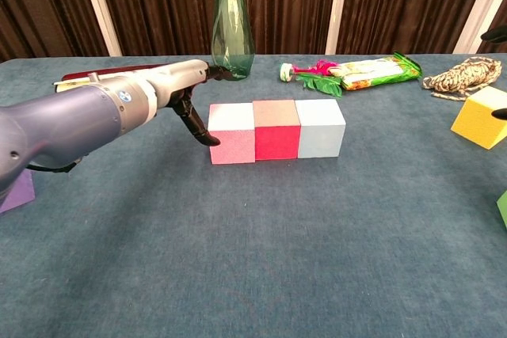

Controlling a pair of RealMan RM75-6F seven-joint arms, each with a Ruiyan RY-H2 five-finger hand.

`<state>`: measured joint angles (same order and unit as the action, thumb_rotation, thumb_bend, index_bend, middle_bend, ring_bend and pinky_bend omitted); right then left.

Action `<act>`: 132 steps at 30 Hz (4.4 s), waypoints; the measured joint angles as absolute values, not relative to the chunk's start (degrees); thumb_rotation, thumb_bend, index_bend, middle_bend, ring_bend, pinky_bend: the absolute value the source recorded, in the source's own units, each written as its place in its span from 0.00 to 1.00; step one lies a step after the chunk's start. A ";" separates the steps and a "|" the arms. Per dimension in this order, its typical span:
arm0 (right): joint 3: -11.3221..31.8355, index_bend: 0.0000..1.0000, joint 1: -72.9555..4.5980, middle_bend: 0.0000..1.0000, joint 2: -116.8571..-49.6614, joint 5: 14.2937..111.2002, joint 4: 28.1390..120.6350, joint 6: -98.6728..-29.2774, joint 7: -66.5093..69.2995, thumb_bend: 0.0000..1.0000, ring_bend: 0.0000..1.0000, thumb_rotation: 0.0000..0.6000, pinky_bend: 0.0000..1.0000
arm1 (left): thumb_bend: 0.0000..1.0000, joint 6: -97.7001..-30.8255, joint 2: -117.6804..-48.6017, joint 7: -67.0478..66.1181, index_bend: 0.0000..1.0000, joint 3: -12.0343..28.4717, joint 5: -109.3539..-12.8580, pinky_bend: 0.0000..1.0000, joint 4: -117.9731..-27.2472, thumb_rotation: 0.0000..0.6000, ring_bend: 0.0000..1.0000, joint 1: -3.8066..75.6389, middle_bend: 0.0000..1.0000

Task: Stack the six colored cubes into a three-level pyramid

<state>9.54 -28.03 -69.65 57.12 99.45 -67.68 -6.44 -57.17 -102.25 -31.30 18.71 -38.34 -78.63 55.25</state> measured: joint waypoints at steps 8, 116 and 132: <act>10.34 0.00 -27.63 0.00 -69.36 57.16 99.78 -67.19 -6.14 0.26 0.00 1.00 0.00 | 0.25 -56.01 -104.88 -31.41 0.00 19.31 -37.71 0.00 -74.25 1.00 0.00 57.08 0.00; 12.51 0.00 -26.22 0.00 -70.11 57.71 100.10 -64.31 -7.18 0.26 0.00 1.00 0.00 | 0.13 -53.71 -107.10 -32.35 0.00 20.43 -36.57 0.00 -67.76 1.00 0.00 58.74 0.00; 12.73 0.00 -26.17 0.00 -69.91 58.31 101.07 -64.67 -7.11 0.26 0.00 1.00 0.00 | 0.16 -55.53 -102.97 -32.57 0.00 21.46 -35.84 0.00 -74.60 1.00 0.00 58.37 0.00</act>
<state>12.73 -26.17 -69.91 58.31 101.07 -64.67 -7.11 -55.53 -102.97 -32.57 21.46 -35.84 -74.60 58.37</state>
